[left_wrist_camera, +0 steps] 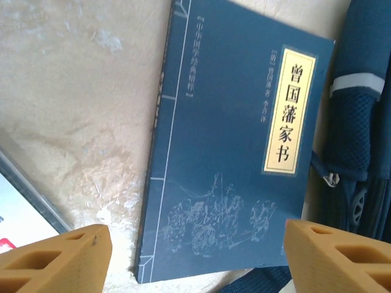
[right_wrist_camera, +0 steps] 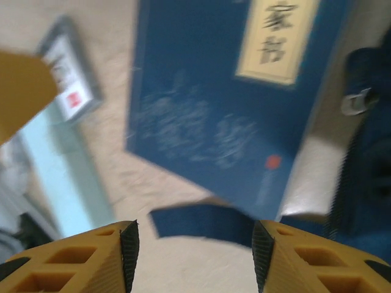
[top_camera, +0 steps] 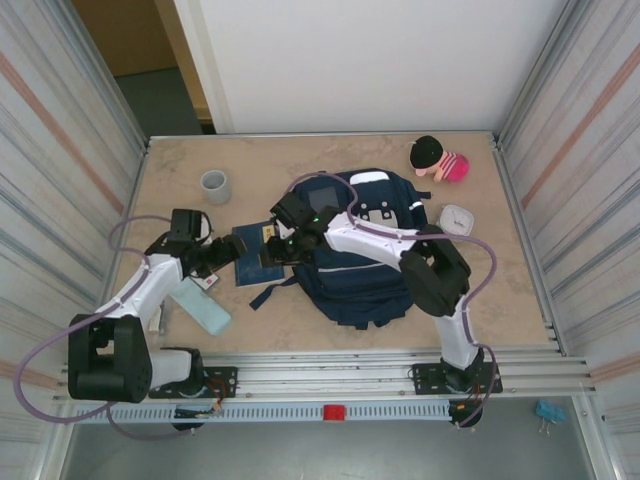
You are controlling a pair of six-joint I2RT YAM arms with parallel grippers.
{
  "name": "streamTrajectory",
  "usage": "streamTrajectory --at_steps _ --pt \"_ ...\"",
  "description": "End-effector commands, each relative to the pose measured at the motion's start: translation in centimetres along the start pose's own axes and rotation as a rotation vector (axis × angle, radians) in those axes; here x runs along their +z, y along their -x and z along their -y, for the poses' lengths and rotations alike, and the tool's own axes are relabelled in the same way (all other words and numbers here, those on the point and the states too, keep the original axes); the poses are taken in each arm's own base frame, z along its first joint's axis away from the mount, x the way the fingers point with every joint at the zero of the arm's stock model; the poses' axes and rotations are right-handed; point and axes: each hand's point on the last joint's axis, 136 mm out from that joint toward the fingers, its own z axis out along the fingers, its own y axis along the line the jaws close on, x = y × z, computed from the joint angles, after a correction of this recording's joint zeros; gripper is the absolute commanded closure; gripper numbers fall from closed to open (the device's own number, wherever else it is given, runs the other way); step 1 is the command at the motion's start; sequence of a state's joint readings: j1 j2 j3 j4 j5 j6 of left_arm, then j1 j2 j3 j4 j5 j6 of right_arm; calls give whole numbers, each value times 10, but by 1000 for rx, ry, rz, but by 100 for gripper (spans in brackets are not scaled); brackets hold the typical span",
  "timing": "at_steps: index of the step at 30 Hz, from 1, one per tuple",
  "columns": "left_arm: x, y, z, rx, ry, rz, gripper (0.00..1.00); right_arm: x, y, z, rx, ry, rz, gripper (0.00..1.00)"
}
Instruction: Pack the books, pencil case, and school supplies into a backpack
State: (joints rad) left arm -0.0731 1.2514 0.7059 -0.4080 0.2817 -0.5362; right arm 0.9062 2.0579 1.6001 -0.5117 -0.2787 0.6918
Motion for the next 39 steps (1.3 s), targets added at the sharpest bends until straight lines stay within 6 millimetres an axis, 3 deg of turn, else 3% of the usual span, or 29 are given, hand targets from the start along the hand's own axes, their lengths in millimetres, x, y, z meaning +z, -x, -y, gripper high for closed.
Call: streamTrajectory --at_steps 1,5,12,22,26,32,39 --pt "6 4 7 9 -50 0 36 7 9 39 0 -181 11 48" --pt "16 2 2 8 -29 -31 38 15 12 49 -12 -214 14 48" --pt "33 -3 -8 -12 0 -60 39 50 -1 45 -3 -168 -72 52" --pt "58 -13 -19 -45 11 -123 39 65 -7 73 4 -243 -98 77" --pt "65 -19 -23 -47 14 -148 38 67 -10 76 1 -245 -106 83" --pt "63 -29 9 -45 -161 -199 39 69 -12 68 -1 -208 -120 88" --pt "17 -25 49 -20 -336 -123 37 62 -9 57 -1 -166 -112 88"
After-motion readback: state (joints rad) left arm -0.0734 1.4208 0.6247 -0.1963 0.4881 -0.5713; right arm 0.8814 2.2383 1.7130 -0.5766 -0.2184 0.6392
